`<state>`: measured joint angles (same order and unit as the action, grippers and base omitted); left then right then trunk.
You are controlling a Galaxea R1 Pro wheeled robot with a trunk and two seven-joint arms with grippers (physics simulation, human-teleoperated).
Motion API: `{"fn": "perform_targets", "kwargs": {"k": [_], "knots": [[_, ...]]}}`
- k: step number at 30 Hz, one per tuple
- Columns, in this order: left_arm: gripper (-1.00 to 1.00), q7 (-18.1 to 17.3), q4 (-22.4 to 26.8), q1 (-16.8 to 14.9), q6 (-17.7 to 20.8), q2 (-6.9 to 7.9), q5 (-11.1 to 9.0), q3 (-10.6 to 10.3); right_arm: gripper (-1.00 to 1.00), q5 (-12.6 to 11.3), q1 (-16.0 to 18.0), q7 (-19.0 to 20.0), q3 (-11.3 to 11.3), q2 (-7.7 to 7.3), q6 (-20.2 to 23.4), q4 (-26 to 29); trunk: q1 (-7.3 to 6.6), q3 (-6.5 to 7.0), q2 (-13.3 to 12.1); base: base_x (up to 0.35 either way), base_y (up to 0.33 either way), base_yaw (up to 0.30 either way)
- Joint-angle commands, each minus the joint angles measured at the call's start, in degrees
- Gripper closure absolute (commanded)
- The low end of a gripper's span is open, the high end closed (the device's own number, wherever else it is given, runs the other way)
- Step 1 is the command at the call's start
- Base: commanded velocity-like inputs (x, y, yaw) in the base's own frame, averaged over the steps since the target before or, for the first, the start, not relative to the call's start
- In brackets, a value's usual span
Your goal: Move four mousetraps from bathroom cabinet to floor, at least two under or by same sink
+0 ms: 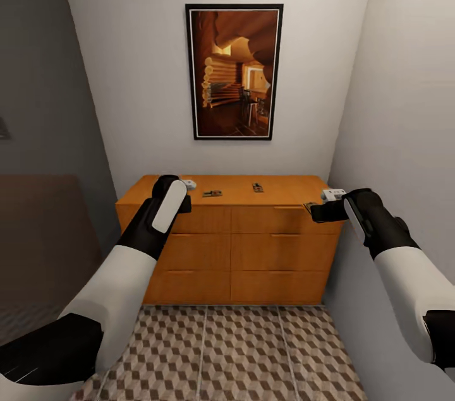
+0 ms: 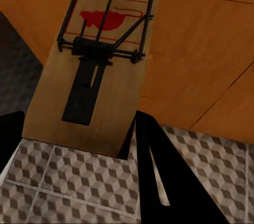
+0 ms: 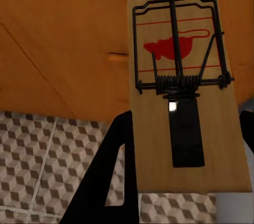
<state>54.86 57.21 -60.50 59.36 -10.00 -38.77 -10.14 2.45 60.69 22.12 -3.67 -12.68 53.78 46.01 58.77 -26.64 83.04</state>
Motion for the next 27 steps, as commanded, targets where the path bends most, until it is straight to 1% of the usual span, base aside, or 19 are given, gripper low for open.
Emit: {"fn": "perform_targets", "kwargs": {"k": [1, 13, 18, 20, 21, 22, 23, 24, 26, 27], "knots": [[1.00, 0.1, -0.3, -0.1, 0.4, 0.00, -0.3, -0.1, 1.00, 0.3, 0.0, 0.2, -0.2, -0.06, 0.2, 0.0, -0.04, -0.07, 0.0, -0.345, 0.000, 0.000], [1.00, -3.1, -4.7, -0.1, -0.1, 0.00, -0.3, -0.1, 1.00, -0.1, 0.0, 0.4, -0.2, 0.04, 0.2, -0.5, -0.04, -0.07, 0.0, -0.345, 0.000, 0.000], [1.00, -6.6, -6.5, -0.1, -0.4, 0.00, -0.2, -0.1, 1.00, -0.2, 0.0, 0.3, -0.2, 0.10, 0.2, -0.5, -0.04, -0.07, 0.0, -0.220, 0.000, 0.000], [1.00, -9.5, -8.2, -0.1, -0.7, 0.00, -0.1, -0.1, 1.00, -0.2, 0.0, 0.2, -0.2, 0.18, 0.2, -0.6, -0.04, -0.07, 0.0, -0.062, 0.000, 0.000], [1.00, -10.4, -8.8, -0.1, -1.0, 0.00, -0.1, -0.1, 1.00, -0.2, 0.0, 0.1, -0.2, 0.20, 0.1, -0.6, -0.04, -0.07, 0.0, -0.038, 0.000, 0.000], [1.00, -12.2, -10.4, -0.1, -2.2, 0.00, 0.1, -0.1, 1.00, -0.2, -0.1, 0.1, -0.3, 0.20, 0.0, -0.6, -0.04, -0.07, 0.0, -0.025, 0.000, 0.000], [1.00, -14.1, -12.2, -0.1, -4.2, 0.00, 0.3, -0.2, 1.00, -0.2, -0.3, 0.0, -0.3, 0.20, -0.4, -0.6, -0.04, -0.07, 0.0, -0.016, 0.000, 0.000], [1.00, -16.8, -15.5, -0.1, -8.1, 0.00, 0.5, -0.2, 1.00, -0.1, -1.1, -0.1, -0.3, 0.26, -1.6, -0.7, -0.04, -0.07, 0.0, -0.008, 0.000, 0.000], [1.00, -19.9, -20.4, -0.1, -13.2, 0.00, 0.7, -0.7, 1.00, -0.1, -3.0, -0.2, -0.4, 0.79, -4.0, -0.7, -0.04, -0.07, 0.0, -0.004, 0.000, 0.000], [1.00, -21.3, -22.8, -0.1, -15.5, 0.00, 1.0, -1.5, 1.00, 0.0, -4.2, -0.2, -0.4, 1.30, -5.3, -0.6, -0.04, -0.07, 0.0, -0.002, 0.000, 0.000]]}}
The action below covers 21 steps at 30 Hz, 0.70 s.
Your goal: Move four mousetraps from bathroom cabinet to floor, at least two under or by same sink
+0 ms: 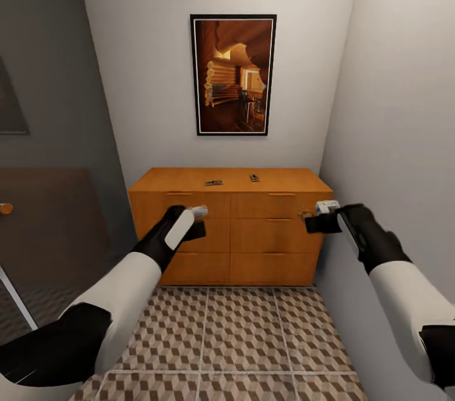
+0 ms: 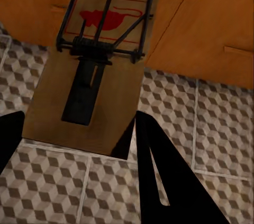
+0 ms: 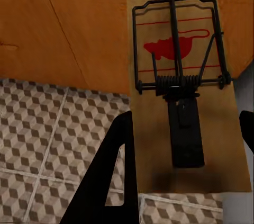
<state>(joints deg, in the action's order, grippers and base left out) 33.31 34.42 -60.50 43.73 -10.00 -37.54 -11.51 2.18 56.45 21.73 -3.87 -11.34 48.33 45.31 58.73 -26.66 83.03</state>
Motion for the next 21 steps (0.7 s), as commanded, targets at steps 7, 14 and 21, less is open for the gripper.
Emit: {"fn": "perform_targets", "kwargs": {"k": [7, 14, 21], "knots": [[1.00, -10.7, -7.6, 0.0, -17.6, 0.00, 2.9, -10.9, 1.00, 0.4, -7.6, -1.5, -0.1, 2.63, -10.9, 1.4, -0.01, -0.06, 0.0, 0.000, 0.000, 0.000], [1.00, -11.6, -7.9, 0.0, -17.4, 0.00, 2.9, -11.8, 1.00, 0.2, -17.3, -4.3, -0.1, 2.81, -12.3, 11.9, -0.01, -0.06, 0.0, -0.046, -0.037, 0.000], [1.00, -11.5, -7.8, 0.0, -14.8, 0.00, 3.0, -11.9, 1.00, 0.0, -18.4, -4.9, -0.2, 2.81, -12.2, 12.8, -0.01, -0.06, 0.0, -0.236, -0.192, 0.000]]}}
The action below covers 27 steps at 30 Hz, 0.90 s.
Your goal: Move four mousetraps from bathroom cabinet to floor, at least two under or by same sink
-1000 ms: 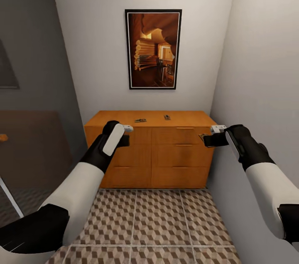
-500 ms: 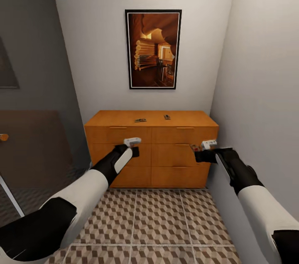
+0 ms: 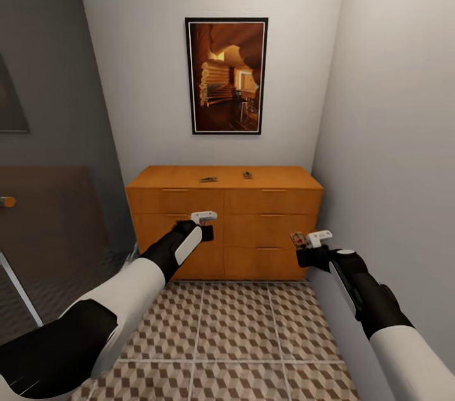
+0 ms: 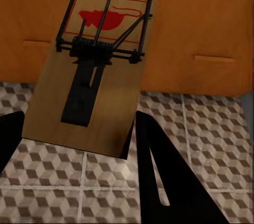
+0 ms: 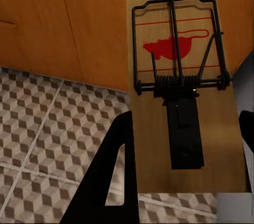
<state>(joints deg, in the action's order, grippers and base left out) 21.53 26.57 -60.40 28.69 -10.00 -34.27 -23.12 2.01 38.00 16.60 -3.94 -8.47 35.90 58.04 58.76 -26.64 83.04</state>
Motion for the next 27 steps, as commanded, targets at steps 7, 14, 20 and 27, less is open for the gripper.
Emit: {"fn": "perform_targets", "kwargs": {"k": [7, 14, 20, 27], "knots": [[1.00, 0.4, 0.0, 0.0, 0.4, 0.00, -0.4, -0.3, 1.00, 0.1, 0.0, 0.1, -0.1, -0.06, 0.2, -0.2, -0.03, -0.07, 0.0, -0.263, -0.206, 0.000], [1.00, 0.4, -0.7, 0.0, 0.1, 0.00, -0.5, -0.2, 1.00, 0.0, -0.1, 0.1, -0.1, 0.21, 0.3, -0.7, -0.03, -0.07, 0.0, -0.120, -0.094, 0.000], [1.00, 0.4, -2.3, 0.0, -0.4, 0.00, -0.4, -0.2, 1.00, 0.0, -0.1, 0.1, -0.1, 0.37, 0.3, -1.0, -0.03, -0.07, 0.0, -0.007, -0.005, 0.000], [1.00, 0.3, -2.7, 0.0, -0.5, 0.00, -0.4, -0.2, 1.00, 0.1, -0.1, 0.1, -0.2, 0.45, 0.5, -1.1, -0.03, -0.07, 0.0, -0.006, 0.000, 0.000]]}}
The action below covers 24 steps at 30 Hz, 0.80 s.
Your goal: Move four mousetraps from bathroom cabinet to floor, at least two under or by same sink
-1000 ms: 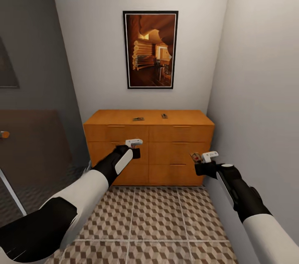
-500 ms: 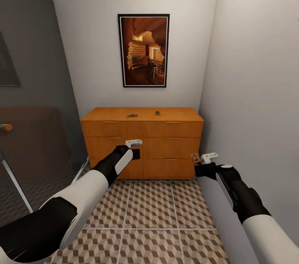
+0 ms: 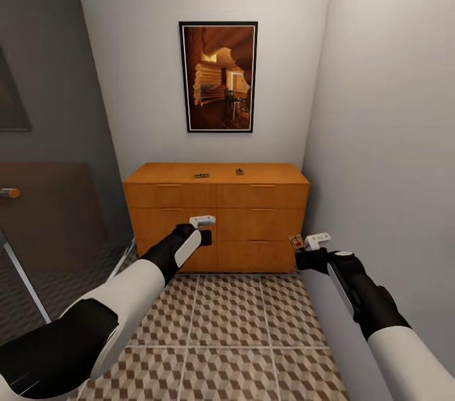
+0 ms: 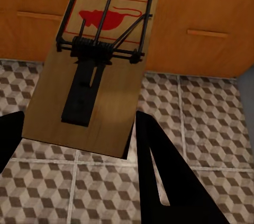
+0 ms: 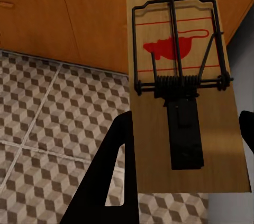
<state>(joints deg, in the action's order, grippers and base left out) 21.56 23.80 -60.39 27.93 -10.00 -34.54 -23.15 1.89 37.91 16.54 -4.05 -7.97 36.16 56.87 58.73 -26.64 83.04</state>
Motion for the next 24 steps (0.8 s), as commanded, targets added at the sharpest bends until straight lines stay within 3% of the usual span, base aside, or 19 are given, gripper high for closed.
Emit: {"fn": "perform_targets", "kwargs": {"k": [1, 13, 16, 21, 24], "knots": [[1.00, 0.3, 0.0, -0.1, 0.3, 0.00, -0.2, -0.2, 1.00, 0.2, 0.0, 0.2, -0.1, -0.04, 0.3, 0.1, 0.00, -0.07, 0.0, -0.135, 0.000, 0.000], [1.00, 0.1, -1.7, -0.1, 1.0, 0.00, -0.4, -0.1, 1.00, 0.2, 0.0, 0.0, -0.1, 0.33, 0.3, -0.4, 0.00, -0.07, 0.0, -0.307, 0.000, 0.000], [1.00, -0.2, -2.8, -0.1, 0.8, 0.00, -0.4, -0.1, 1.00, 0.3, 0.0, -1.0, -0.1, 2.35, 0.0, -2.0, 0.00, -0.07, 0.0, -0.343, 0.000, 0.000], [1.00, -1.0, -6.5, -0.1, 0.3, 0.20, -0.4, -0.1, 1.00, 0.5, 0.0, -10.0, -0.1, 9.40, -1.0, -5.2, 0.00, -0.07, 0.0, -0.344, 0.000, 0.000], [1.00, -2.7, -8.6, -0.1, 0.2, 0.62, -0.3, -0.1, 1.00, 0.4, 0.0, -13.0, -0.1, 11.64, -2.4, -7.4, 0.00, -0.07, 0.0, -0.344, 0.000, 0.000]]}}
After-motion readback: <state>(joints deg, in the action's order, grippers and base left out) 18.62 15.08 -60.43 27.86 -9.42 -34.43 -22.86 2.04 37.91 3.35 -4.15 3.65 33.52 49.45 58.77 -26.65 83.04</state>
